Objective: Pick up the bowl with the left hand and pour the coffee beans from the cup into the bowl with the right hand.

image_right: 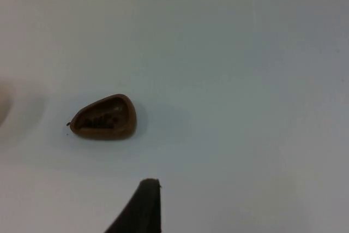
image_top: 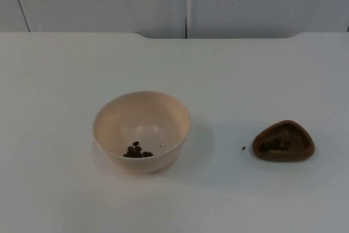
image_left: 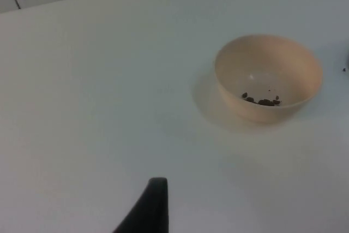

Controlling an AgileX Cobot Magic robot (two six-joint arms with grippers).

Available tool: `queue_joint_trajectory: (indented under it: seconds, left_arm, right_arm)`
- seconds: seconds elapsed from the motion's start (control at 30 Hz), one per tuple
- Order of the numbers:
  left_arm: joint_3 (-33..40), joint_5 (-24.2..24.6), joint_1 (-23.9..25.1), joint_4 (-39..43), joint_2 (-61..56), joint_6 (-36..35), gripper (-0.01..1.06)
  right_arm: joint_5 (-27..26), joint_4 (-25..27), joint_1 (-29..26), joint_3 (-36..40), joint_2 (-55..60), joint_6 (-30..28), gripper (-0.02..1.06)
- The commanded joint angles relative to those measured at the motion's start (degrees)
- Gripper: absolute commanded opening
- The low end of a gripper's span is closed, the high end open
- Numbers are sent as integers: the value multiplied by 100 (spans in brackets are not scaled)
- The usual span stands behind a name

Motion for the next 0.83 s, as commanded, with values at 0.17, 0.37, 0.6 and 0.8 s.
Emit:
queue_joint_trajectory:
  seconds: [0.17, 0.37, 0.6, 0.8]
  left_arm:
    - [34, -69, 554, -41, -16, 0, 105]
    - [34, -69, 1142, -41, -16, 0, 105]
    - [34, -69, 1763, -41, -16, 0, 105]
    - [34, -69, 2263, -41, -16, 0, 105]
  right_arm:
    - [-38, 10, -52, 34, -24, 8, 105]
    - [-38, 10, -52, 34, -24, 8, 105]
    - [-38, 10, -52, 34, -24, 8, 105]
    - [-38, 10, -52, 34, -24, 8, 105]
